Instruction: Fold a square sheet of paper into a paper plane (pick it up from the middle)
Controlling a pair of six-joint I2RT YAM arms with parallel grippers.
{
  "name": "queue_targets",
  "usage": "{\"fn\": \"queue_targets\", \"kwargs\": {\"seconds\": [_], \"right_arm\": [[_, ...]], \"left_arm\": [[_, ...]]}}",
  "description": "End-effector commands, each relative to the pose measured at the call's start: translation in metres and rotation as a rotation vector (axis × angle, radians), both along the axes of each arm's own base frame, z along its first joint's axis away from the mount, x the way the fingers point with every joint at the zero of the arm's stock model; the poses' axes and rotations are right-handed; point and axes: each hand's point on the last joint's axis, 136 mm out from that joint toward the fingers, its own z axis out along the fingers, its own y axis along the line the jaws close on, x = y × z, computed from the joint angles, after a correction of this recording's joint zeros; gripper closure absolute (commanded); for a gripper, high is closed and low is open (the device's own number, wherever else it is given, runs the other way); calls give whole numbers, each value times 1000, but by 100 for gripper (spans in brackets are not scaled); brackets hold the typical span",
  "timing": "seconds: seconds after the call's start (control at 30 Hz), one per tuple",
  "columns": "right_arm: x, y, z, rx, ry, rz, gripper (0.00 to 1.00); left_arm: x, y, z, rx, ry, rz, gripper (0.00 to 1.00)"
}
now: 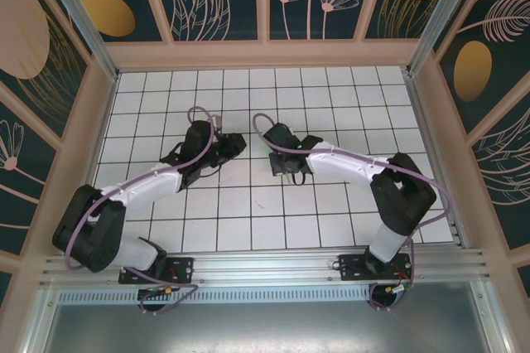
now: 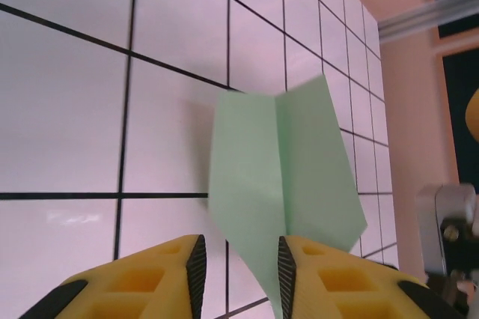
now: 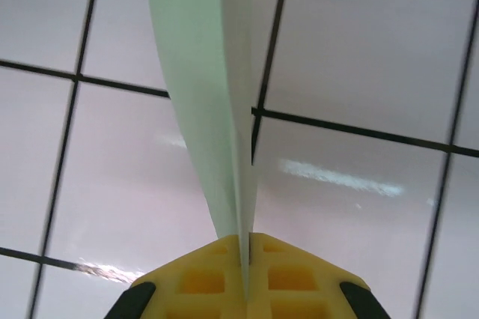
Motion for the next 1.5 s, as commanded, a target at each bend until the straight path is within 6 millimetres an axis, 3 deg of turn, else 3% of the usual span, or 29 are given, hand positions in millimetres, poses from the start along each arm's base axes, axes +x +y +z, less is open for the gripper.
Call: {"fn": "queue_targets", "kwargs": {"seconds": [0.0,0.17,0.33,0.43,0.6,0.7,0.97,1.33,1.47], "right_arm": [[-14,-21,16,-262,-121,30,100],[-33,1,-1,-446,-182,120,100],[-65,47,-35,-490,-153,281,98],[-79,69,-47,-449,-130,328,93],[-89,93,-41,-235,-79,341,77],[-91,96,-32,-104,-42,333,69],[-90,97,-25,138,64,361,68],[-82,99,-27,219,106,353,65],[-79,96,-31,243,133,345,73]], "left_arm": [[-7,31,-11,42,26,145,64],[-23,55,-18,37,41,234,64],[-33,78,-18,46,44,320,61],[-37,91,-19,47,60,363,60],[-41,107,-23,11,77,406,60],[-40,107,-22,17,70,394,59],[-34,84,-26,-7,75,285,62],[-33,64,-34,-12,101,170,65],[-32,59,-31,-18,87,138,66]]}}
